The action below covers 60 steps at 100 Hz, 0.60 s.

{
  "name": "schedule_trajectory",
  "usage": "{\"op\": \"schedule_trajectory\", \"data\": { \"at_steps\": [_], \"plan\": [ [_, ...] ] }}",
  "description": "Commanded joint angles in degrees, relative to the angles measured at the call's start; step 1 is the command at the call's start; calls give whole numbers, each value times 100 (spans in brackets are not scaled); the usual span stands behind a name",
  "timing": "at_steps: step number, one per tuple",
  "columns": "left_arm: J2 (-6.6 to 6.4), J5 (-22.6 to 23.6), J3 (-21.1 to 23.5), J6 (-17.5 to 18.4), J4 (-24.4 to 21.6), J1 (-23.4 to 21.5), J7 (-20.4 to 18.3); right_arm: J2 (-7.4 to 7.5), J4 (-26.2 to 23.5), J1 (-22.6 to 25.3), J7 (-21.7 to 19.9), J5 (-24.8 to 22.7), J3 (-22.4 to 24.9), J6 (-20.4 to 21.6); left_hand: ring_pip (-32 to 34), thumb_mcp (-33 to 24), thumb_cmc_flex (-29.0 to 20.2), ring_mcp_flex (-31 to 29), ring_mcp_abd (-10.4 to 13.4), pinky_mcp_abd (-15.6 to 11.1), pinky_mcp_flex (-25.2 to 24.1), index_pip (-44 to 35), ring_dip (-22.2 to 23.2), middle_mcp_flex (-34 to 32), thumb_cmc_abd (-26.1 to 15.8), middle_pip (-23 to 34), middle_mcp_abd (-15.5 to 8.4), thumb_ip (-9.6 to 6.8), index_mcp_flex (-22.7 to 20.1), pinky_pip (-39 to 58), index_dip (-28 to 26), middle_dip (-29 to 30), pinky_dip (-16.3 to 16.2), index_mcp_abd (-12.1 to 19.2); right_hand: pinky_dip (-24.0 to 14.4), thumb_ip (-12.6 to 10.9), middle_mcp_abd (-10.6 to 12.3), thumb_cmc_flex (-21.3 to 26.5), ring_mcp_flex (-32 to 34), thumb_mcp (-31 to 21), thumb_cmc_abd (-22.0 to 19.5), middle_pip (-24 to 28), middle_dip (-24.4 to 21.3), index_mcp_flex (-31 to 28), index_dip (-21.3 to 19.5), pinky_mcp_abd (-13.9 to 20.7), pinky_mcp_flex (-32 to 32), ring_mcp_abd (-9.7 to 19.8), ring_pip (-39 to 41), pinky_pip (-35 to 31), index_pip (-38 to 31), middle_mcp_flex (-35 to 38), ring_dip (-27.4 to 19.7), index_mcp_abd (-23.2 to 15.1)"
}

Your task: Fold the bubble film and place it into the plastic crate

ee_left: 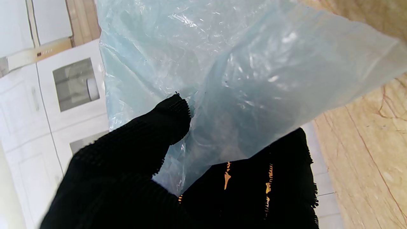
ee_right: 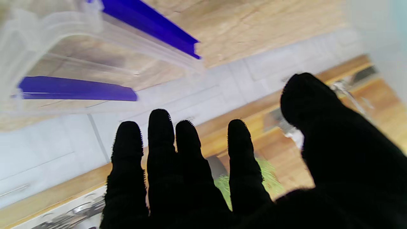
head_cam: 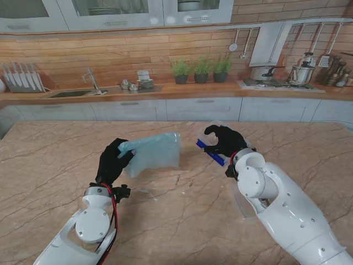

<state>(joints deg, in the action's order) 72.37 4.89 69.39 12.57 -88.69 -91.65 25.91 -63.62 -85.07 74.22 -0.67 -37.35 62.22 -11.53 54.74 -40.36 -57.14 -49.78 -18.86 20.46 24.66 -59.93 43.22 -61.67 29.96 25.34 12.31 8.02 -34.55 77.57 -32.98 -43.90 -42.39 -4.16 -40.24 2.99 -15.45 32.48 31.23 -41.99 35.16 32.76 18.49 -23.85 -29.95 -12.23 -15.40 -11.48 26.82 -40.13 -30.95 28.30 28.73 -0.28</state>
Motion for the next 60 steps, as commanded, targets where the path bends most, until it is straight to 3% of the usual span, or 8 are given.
{"op": "schedule_trajectory", "data": {
  "at_steps": [1,17,21,38,50,60],
  "plan": [
    [51,-10,51,57,-112,-86,79,-53,131,-103,-13,16,-70,-151,134,-28,-149,-154,10,49,46,-99,131,33,120,137,11,-197,117,155,-47,21,-125,55,128,-99,-130,197,-208,-204,172,207,28,121,48,137,35,-96,128,-57,-16,-204,-104,168],
    [79,-150,132,154,-211,-161,165,-104,621,-518,69,-55,-521,-535,108,-32,-134,-114,31,28,13,-94,129,60,107,141,-16,-196,129,128,-40,27,-127,80,350,-63,-224,196,-250,-447,328,358,53,142,109,129,116,-170,313,-449,12,-289,-168,328],
    [86,-230,154,180,-246,-183,167,-123,713,-611,75,-51,-655,-709,111,-33,-133,-109,30,26,6,-95,135,69,91,143,-19,-196,135,127,-42,24,-132,84,702,-29,-233,172,-271,-523,368,397,38,179,152,121,183,-185,377,-714,1,-303,-244,314],
    [93,-349,242,269,-330,-252,180,-239,1292,-1034,263,3,-1175,-1087,133,-17,-132,-109,43,25,9,-94,155,78,85,149,-32,-194,150,153,-50,25,-162,104,736,-49,-276,232,-207,-629,432,494,81,210,154,101,182,-222,499,-992,-51,-290,-207,332],
    [98,-472,308,341,-404,-315,175,-357,1871,-1363,454,163,-1512,-1146,120,-16,-139,-89,47,10,-4,-94,156,88,80,145,-37,-197,158,143,-59,25,-168,111,795,-48,-258,327,-103,-761,417,606,127,243,157,130,107,-187,627,-1192,-123,-252,-174,360],
    [106,-502,332,353,-416,-328,202,-482,2479,-1652,696,334,-1782,-941,116,-7,-135,-77,53,-2,-14,-96,162,96,72,146,-51,-196,171,128,-74,17,-172,121,924,-51,-207,413,73,-935,410,750,182,236,150,183,-79,-99,742,-1402,-285,-158,-173,376]
  ]
}}
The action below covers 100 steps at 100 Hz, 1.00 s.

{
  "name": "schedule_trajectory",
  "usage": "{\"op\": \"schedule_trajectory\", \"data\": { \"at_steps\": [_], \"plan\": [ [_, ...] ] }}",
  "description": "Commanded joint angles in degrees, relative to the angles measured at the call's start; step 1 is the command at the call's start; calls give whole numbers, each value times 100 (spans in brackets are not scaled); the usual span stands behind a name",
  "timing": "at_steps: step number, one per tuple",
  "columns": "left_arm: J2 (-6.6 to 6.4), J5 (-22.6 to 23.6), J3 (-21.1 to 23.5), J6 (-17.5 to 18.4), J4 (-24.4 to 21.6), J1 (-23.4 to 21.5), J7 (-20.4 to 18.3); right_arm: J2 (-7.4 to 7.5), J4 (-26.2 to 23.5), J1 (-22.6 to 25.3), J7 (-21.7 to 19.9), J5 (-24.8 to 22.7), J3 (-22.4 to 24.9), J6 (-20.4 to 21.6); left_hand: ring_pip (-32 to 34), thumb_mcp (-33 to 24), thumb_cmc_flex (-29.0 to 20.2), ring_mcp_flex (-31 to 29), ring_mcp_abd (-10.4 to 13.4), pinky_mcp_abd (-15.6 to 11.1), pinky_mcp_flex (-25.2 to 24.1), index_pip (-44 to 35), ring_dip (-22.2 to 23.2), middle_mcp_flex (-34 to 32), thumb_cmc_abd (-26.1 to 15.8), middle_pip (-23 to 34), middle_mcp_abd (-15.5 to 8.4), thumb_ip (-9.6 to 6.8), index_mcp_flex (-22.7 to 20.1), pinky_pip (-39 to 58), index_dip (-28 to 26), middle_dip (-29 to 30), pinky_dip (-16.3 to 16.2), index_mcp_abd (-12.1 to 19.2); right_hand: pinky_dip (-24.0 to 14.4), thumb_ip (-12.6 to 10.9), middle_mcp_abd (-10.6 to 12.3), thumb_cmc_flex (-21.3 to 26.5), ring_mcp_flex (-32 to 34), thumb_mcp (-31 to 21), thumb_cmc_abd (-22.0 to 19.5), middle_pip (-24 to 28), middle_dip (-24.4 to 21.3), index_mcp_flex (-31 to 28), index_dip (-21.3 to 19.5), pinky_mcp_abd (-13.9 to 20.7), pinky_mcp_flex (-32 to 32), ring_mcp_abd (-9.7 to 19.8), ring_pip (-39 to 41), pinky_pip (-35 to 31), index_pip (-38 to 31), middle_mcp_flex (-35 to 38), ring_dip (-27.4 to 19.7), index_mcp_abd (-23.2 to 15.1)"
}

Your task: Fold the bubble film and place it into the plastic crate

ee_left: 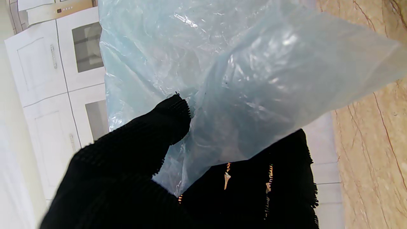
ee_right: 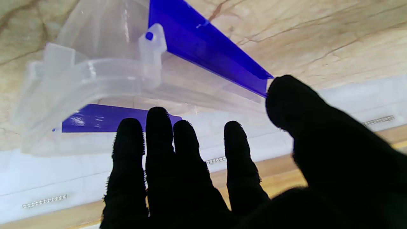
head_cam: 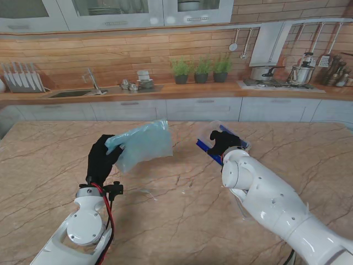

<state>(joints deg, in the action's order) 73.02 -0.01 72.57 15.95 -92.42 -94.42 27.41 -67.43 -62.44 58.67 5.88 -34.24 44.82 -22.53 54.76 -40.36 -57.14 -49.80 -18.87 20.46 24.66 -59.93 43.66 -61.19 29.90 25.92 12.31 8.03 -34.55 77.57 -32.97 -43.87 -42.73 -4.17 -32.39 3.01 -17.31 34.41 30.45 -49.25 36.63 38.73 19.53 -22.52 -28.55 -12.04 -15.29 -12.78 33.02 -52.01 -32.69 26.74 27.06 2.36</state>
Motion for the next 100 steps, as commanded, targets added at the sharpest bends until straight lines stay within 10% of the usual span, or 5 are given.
{"op": "schedule_trajectory", "data": {
  "at_steps": [1,19,27,37,100],
  "plan": [
    [41,-11,15,14,-43,-52,55,-116,266,-124,56,50,-70,171,114,-6,-132,-76,55,-3,-13,-99,119,49,77,88,-50,-196,169,128,-77,15,-139,126,143,-55,-11,233,171,-223,260,164,82,94,9,171,-109,45,132,-228,-122,15,-5,115],
    [49,-52,2,-21,-82,-64,73,-343,1079,-539,178,453,-547,472,104,-2,-141,-52,61,-13,-51,-97,125,69,64,81,-53,-199,185,103,-92,10,-149,126,202,-44,168,681,1163,-790,81,418,177,-964,-33,169,-862,110,692,-1035,-659,1193,204,-129],
    [50,-60,0,-27,-84,-63,73,-416,1322,-633,290,493,-711,683,96,2,-141,-41,59,-9,-57,-94,125,71,59,79,-61,-198,189,97,-95,8,-153,127,19,518,372,1141,1957,-1098,220,499,123,-1560,637,147,-1404,221,1085,-1584,-1846,2239,474,-658],
    [54,-71,4,-24,-106,-76,91,-445,1391,-646,374,497,-807,943,88,10,-145,-33,59,-9,-73,-93,125,86,53,68,-56,-199,193,86,-101,8,-158,126,-192,629,512,1352,2403,-1241,191,577,109,-2022,625,129,-1697,244,1353,-1873,-2441,2879,658,-1044],
    [80,-4,-18,-111,-165,-106,230,138,-256,196,-549,3,-691,2480,295,38,-109,-4,141,-89,-121,-104,244,122,20,69,-123,-205,249,250,-145,0,-299,181,-377,672,560,1405,2551,-1193,190,510,68,-2371,474,114,-1752,240,1347,-1895,-2571,3143,794,-1301]
  ]
}}
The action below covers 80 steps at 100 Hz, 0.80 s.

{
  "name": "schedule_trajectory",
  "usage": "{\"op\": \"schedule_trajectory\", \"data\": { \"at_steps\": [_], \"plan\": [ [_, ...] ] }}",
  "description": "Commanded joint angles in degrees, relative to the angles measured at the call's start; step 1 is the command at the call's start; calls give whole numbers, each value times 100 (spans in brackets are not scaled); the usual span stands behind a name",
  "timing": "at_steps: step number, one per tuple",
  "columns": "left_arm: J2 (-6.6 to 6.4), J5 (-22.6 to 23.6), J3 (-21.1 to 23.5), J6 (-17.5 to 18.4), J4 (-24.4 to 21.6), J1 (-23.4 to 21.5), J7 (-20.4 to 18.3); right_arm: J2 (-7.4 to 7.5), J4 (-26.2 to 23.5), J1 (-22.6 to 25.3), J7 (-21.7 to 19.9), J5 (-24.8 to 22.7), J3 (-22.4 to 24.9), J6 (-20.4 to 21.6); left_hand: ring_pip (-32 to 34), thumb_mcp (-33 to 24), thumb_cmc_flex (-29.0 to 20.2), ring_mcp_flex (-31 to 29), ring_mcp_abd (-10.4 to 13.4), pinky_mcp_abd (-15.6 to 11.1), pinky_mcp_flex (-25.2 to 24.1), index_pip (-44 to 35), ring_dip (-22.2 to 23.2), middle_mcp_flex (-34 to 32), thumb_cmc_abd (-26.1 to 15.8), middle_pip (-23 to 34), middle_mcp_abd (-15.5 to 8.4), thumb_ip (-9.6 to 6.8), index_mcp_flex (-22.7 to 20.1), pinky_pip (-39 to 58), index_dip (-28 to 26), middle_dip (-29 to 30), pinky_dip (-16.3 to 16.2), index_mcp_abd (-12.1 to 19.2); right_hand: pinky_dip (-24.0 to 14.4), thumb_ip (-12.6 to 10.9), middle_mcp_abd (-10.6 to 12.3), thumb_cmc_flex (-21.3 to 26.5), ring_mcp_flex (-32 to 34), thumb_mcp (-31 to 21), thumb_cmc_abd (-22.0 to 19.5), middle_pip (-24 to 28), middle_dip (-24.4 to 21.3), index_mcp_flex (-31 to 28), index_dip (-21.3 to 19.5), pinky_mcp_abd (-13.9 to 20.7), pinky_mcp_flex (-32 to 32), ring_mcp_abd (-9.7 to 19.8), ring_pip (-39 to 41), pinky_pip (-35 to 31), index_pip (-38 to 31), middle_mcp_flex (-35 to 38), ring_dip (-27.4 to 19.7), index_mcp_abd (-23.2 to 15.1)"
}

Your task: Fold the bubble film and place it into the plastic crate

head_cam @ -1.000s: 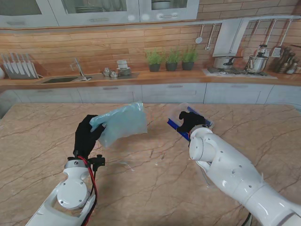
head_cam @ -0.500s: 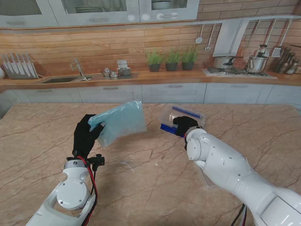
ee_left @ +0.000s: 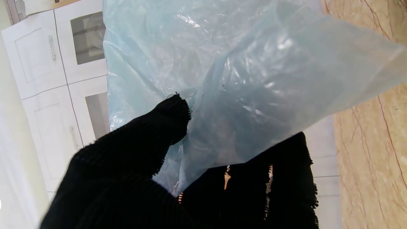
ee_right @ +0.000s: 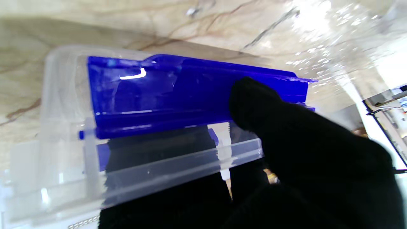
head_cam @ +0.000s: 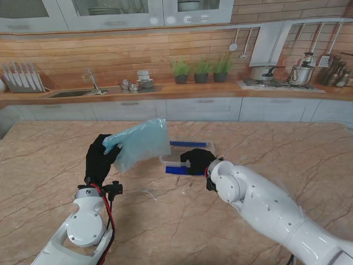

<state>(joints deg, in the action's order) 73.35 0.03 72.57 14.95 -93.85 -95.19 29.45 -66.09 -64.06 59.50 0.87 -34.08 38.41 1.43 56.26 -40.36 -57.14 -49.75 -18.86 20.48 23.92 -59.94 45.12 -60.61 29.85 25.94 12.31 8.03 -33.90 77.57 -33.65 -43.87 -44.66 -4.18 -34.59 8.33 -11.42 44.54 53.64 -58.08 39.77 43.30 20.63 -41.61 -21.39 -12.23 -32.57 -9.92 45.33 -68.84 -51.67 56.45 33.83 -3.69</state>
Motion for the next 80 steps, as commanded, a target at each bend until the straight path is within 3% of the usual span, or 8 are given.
{"op": "schedule_trajectory", "data": {
  "at_steps": [1,43,54,64,73,78,80],
  "plan": [
    [47,-6,-18,-14,-21,-28,28,7,-107,122,-56,-14,-51,97,145,36,-111,-8,140,-92,-47,-103,99,65,24,66,-125,-206,185,250,-78,1,-107,181,-159,140,-34,390,231,-309,-126,51,-42,-462,-244,133,-24,-45,114,-211,-672,174,117,-696],
    [51,-28,-28,-59,-35,-31,34,1,-113,125,-6,-75,-260,313,145,50,-101,13,148,-104,-70,-102,103,75,17,60,-139,-204,197,238,-90,-6,-124,193,-114,131,-14,353,63,-229,-254,-141,-64,-458,-299,46,204,-42,-108,152,-620,132,89,-760],
    [56,-21,-33,-85,-28,-25,51,28,-126,158,106,-264,-250,363,133,45,-103,41,142,-104,-101,-97,101,87,9,54,-145,-206,204,220,-91,-4,-123,196,-20,30,6,97,-252,315,-281,-228,-89,-138,-125,-7,560,-59,-236,437,-543,-82,44,-745],
    [65,-12,-39,-108,-31,-25,90,65,-219,261,186,-426,-158,325,102,56,-104,88,146,-100,-163,-99,93,103,1,42,-153,-203,209,176,-96,-7,-113,202,-24,-105,-57,-420,-795,826,-169,-298,-62,385,91,-115,945,-73,-454,564,-189,-724,-42,-610],
    [70,23,-39,-112,-24,-21,125,84,-282,379,380,-609,-37,344,-8,78,-98,220,146,-94,-299,-93,58,146,-33,23,-186,-201,243,67,-105,-20,-80,235,-85,-232,-58,-891,-1179,748,-134,-414,-43,530,-183,-176,1120,-46,-554,631,515,-1176,-107,-560],
    [76,55,-42,-114,-7,-10,156,109,-345,456,493,-763,43,371,-53,93,-97,270,154,-107,-350,-90,43,158,-48,14,-205,-199,259,26,-111,-31,-67,246,-88,-429,-66,-1178,-1368,696,-226,-501,-62,614,-497,-168,1197,-17,-625,683,918,-1451,-170,-498],
    [76,62,-42,-115,-2,-7,161,118,-377,493,537,-820,83,378,-76,102,-96,302,151,-113,-386,-87,36,169,-52,9,-210,-198,269,5,-113,-36,-61,247,-99,-539,-62,-1277,-1442,713,-256,-521,-68,684,-796,-164,1237,-10,-645,706,1134,-1563,-191,-430]
  ]
}}
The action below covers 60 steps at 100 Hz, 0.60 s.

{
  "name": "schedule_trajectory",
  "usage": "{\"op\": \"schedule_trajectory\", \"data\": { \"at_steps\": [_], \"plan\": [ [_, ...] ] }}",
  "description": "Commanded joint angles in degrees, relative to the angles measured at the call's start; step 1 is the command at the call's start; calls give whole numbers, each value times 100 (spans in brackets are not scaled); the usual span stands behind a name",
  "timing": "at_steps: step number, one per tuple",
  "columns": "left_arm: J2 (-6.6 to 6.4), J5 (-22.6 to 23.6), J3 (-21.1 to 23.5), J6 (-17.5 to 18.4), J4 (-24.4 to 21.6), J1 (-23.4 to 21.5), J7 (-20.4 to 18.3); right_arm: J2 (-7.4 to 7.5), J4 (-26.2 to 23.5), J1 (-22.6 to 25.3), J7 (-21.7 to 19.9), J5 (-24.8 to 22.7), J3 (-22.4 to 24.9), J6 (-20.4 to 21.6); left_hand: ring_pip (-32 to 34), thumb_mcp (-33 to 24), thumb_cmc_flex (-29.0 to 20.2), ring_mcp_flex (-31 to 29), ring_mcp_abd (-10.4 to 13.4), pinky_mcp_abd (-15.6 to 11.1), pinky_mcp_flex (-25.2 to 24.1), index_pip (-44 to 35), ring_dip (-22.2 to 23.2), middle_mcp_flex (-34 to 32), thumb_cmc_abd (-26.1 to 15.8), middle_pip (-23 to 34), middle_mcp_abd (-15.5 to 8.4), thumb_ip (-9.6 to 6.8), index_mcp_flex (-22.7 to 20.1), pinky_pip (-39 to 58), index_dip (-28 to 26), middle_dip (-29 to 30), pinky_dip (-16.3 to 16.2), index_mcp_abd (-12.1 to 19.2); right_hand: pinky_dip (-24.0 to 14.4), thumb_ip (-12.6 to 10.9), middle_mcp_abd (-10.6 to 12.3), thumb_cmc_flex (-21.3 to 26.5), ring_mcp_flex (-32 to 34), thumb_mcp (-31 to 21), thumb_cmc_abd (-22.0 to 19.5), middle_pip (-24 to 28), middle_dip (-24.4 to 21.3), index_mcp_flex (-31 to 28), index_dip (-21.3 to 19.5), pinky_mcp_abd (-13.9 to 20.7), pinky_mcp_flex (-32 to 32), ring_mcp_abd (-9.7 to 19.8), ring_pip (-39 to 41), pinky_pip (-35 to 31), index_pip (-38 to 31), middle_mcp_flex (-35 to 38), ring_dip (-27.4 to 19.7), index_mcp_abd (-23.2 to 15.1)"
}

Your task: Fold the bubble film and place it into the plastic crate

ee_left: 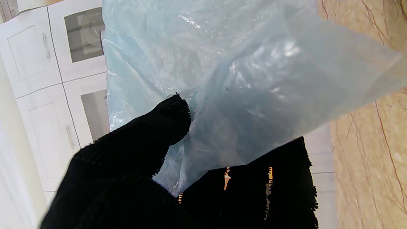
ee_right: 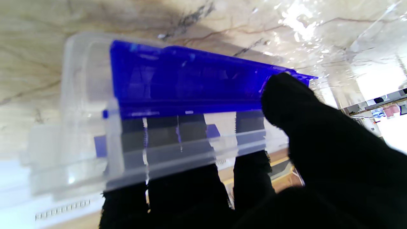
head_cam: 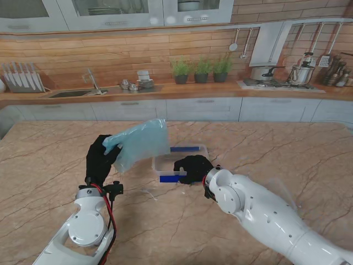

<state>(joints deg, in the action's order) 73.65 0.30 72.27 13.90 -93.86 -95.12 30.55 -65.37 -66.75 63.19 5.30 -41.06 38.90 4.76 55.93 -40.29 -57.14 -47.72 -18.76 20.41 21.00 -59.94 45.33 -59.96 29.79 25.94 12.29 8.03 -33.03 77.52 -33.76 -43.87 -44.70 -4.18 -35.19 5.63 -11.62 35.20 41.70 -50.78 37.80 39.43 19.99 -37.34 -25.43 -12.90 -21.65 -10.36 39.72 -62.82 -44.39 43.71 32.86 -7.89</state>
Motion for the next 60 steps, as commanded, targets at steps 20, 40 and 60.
{"op": "schedule_trajectory", "data": {
  "at_steps": [20,40,60],
  "plan": [
    [60,123,-46,-65,64,27,124,108,-623,627,398,-427,671,79,-638,169,-70,530,158,-180,-517,-82,-263,61,-40,-76,-319,-195,173,-435,-122,-107,170,352,-30,-288,-133,-710,-633,156,-76,-262,-32,641,-457,-48,418,34,-270,230,657,-874,-172,193],
    [54,220,-92,-61,89,45,129,210,-1429,1383,407,-736,1645,25,-1374,194,-51,1050,181,-236,-811,-101,-743,49,-52,-91,-346,-187,189,-832,-100,-137,501,362,-38,-309,-174,-686,-736,321,-173,-337,-72,601,-439,-28,527,-1,-387,348,730,-974,-220,232],
    [48,505,-215,-62,133,96,208,262,-2109,2370,983,-1375,2781,18,-1861,205,-8,1422,322,-320,-1078,-113,-1129,20,-50,-68,-391,-172,185,-1186,-64,-49,830,410,-65,-330,-145,-636,-712,401,-214,-363,-90,521,-444,-15,520,-6,-419,377,765,-934,-228,232]
  ]
}}
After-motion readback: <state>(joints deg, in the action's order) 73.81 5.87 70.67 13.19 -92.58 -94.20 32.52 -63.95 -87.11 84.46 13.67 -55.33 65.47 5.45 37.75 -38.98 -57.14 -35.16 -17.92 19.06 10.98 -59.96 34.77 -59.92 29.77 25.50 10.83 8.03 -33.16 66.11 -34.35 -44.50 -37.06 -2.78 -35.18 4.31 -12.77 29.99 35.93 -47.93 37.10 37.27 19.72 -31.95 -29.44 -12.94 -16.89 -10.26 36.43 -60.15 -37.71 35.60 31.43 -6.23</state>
